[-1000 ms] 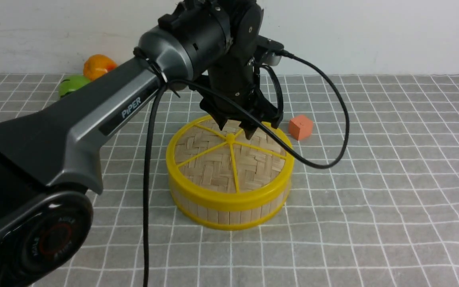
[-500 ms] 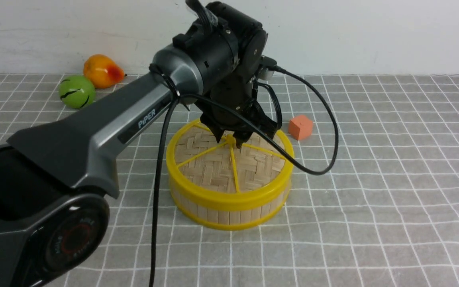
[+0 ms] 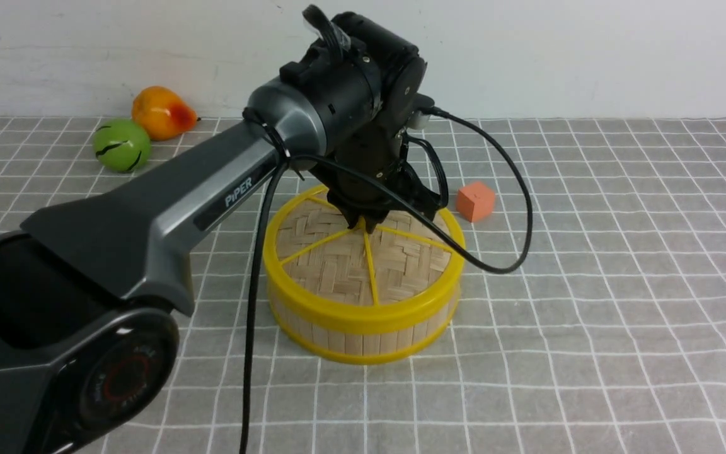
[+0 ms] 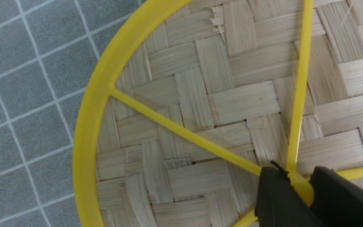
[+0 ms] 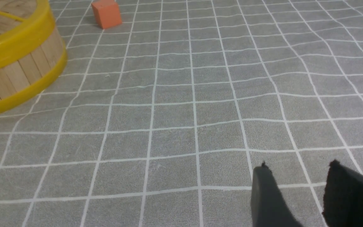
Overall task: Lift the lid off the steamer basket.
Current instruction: Use the left arm to lift the lid of the steamer, then use the left arm to place the steamer lid on the table
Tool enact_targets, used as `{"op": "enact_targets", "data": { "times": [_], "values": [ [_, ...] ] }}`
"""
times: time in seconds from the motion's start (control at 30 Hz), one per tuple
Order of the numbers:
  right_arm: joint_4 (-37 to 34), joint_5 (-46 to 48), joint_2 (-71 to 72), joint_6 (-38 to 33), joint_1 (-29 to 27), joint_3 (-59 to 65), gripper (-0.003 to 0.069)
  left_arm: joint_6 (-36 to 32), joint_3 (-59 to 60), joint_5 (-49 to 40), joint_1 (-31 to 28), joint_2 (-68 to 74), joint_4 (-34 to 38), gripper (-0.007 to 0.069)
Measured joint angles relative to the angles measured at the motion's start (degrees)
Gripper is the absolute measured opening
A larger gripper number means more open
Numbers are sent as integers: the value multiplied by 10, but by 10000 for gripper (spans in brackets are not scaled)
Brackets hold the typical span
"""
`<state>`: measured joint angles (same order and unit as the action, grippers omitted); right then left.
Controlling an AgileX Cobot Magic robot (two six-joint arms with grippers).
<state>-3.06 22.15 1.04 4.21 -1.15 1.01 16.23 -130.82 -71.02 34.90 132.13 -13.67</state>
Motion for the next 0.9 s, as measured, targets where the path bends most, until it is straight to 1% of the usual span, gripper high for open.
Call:
{"op": "enact_targets", "data": {
  "times": [0.1, 0.33, 0.43, 0.5, 0.6, 0.73, 0.77, 0.8, 0.83, 0.9],
  "values": [
    [0, 0, 0, 0, 0, 0, 241, 4, -8, -2, 0, 0, 1, 111],
    [0, 0, 0, 0, 0, 0, 241, 5, -76, -2, 0, -16, -7, 111],
    [0, 0, 0, 0, 0, 0, 241, -1, -106, -2, -2, -71, -38, 111],
    [0, 0, 0, 0, 0, 0, 241, -6, -112, -2, -8, -103, -44, 111],
    [0, 0, 0, 0, 0, 0, 241, -15, -112, -2, -33, -146, -43, 111],
    [0, 0, 0, 0, 0, 0, 241, -16, -77, -2, -97, -207, -33, 111],
    [0, 0, 0, 0, 0, 0, 241, -16, -57, -2, -118, -224, -24, 111],
    [0, 0, 0, 0, 0, 0, 241, -16, -47, -2, -127, -231, -18, 111],
    [0, 0, 0, 0, 0, 0, 241, -16, -2, -2, -159, -259, -3, 111],
    [0, 0, 0, 0, 0, 0, 241, -26, 57, -2, -204, -282, 18, 111]
  ]
}}
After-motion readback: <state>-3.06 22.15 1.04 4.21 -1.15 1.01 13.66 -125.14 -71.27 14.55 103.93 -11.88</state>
